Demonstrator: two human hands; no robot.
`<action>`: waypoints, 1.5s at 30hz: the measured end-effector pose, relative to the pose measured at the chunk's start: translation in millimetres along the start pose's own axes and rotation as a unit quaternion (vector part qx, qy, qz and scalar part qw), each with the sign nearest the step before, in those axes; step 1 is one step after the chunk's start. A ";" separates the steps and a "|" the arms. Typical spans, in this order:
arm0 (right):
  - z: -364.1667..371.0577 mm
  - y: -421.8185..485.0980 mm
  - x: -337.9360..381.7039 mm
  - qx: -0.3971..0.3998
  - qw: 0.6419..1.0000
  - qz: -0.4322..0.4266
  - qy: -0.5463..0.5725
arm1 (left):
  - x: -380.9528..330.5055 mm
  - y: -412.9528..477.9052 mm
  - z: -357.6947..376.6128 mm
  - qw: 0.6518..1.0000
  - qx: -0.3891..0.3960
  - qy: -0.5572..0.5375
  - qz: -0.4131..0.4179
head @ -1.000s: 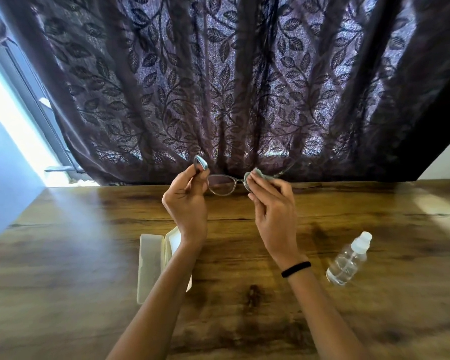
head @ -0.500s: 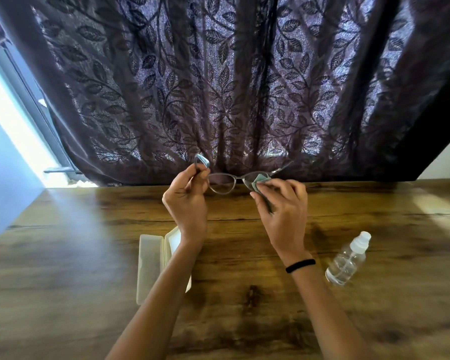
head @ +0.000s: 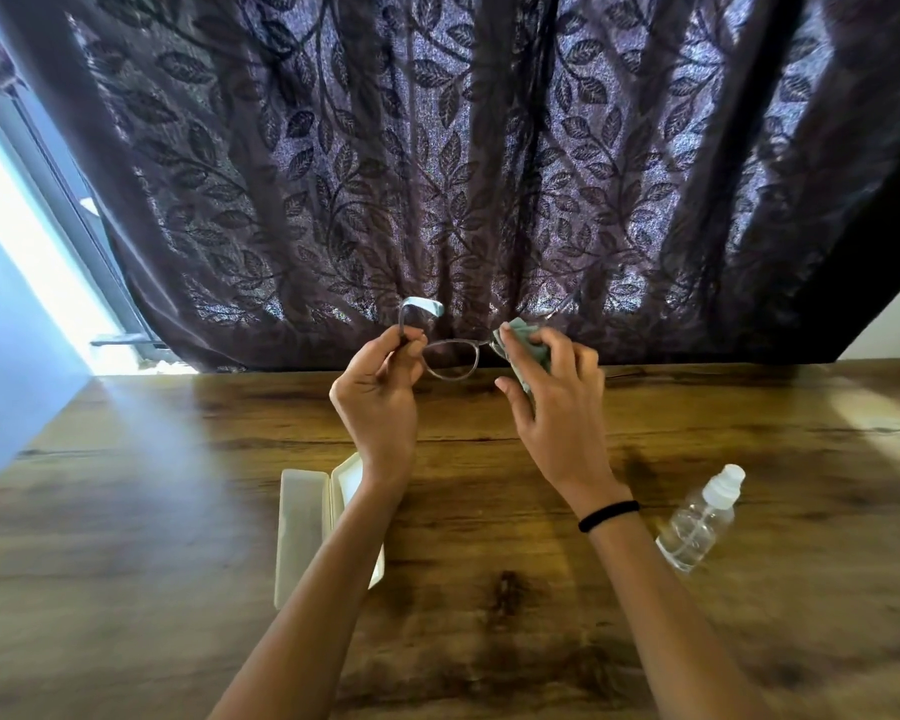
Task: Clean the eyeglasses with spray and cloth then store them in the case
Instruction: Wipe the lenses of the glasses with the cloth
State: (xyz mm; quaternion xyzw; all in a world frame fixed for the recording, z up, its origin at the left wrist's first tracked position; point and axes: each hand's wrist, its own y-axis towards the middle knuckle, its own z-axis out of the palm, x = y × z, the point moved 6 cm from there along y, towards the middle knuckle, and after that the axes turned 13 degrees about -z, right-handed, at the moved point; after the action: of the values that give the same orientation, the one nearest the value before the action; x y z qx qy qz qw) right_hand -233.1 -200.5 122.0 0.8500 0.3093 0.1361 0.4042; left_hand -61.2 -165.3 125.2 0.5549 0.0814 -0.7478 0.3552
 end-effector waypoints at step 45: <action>35.8 -53.0 -56.8 -0.141 0.612 0.534 0.566 | 17.7 11.2 -20.9 0.992 -0.048 0.116 -0.011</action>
State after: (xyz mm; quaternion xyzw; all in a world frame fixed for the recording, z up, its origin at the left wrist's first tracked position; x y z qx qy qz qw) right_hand -281.8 -232.6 59.3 0.5514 -0.0550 0.8237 0.1200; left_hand -40.5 -170.5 104.8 0.6190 0.1636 -0.6776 0.3618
